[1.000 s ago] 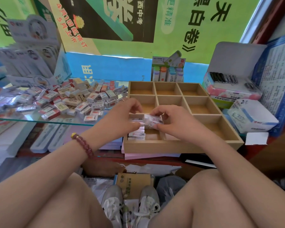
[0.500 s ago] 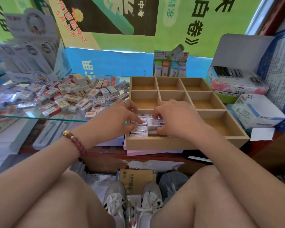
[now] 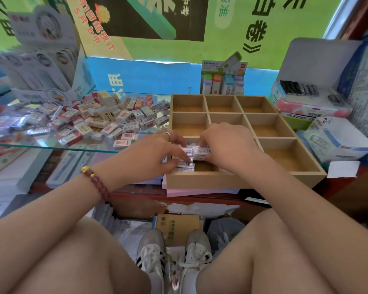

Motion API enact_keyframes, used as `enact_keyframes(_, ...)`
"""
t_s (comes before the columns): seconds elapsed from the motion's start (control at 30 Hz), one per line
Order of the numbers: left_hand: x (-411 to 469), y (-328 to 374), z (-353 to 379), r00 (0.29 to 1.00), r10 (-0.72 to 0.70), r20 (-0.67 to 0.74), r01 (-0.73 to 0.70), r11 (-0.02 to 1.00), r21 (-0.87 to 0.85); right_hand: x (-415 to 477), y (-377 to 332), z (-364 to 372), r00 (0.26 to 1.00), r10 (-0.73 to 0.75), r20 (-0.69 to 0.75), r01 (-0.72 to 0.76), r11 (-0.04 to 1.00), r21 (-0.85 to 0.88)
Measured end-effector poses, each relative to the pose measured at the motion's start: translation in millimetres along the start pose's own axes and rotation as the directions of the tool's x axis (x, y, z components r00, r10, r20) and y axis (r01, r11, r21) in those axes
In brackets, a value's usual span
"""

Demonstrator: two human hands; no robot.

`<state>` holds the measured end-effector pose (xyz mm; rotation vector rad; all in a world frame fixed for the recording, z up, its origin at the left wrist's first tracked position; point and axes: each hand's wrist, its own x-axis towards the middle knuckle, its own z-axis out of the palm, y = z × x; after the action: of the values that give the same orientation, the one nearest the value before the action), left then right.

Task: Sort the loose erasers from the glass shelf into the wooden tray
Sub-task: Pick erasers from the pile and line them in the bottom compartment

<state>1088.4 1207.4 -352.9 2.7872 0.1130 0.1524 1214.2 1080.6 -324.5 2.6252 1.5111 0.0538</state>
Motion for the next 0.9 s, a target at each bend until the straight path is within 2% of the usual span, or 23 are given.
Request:
enact_keyframes(0.2,0,0,0,1.000,-0.007,0.014,0.007,1.000,-0.012,-7,-13,-4,0.999,0.009,-0.043,-0.013,0.995,-0.101)
enact_keyframes(0.33,-1,-1,1,1.000,-0.007,0.013,0.007,1.000,-0.024,-6,-13,3,0.998,-0.018,-0.054,0.013,0.997,-0.080)
enact_keyframes(0.47,-1,-1,0,1.000,-0.013,0.012,0.014,1.000,-0.022,-8,8,3,0.997,0.013,0.077,-0.029,0.979,0.200)
enact_keyframes(0.63,-5,0,-5,1.000,-0.026,-0.015,0.025,0.996,-0.082,-23,23,-1,0.997,0.031,-0.070,0.006,0.877,0.481)
enact_keyframes(0.73,-6,-6,-12,0.978,-0.119,-0.171,0.098,0.987,-0.126,-23,26,-3,0.985,0.084,-0.149,0.016,0.822,0.569)
enact_keyframes(0.8,-4,-21,-16,0.910,-0.249,-0.331,0.199,0.964,-0.178,-19,26,-5,0.979,0.107,-0.175,0.014,0.816,0.578)
enact_keyframes(0.83,-1,-31,-18,0.874,-0.313,-0.372,0.250,0.945,-0.209,-17,25,-4,0.977,0.111,-0.182,0.013,0.820,0.572)
enact_keyframes(0.9,9,-49,-22,0.837,-0.408,-0.364,0.340,0.910,-0.238,-12,20,-3,0.977,0.104,-0.186,0.017,0.831,0.557)
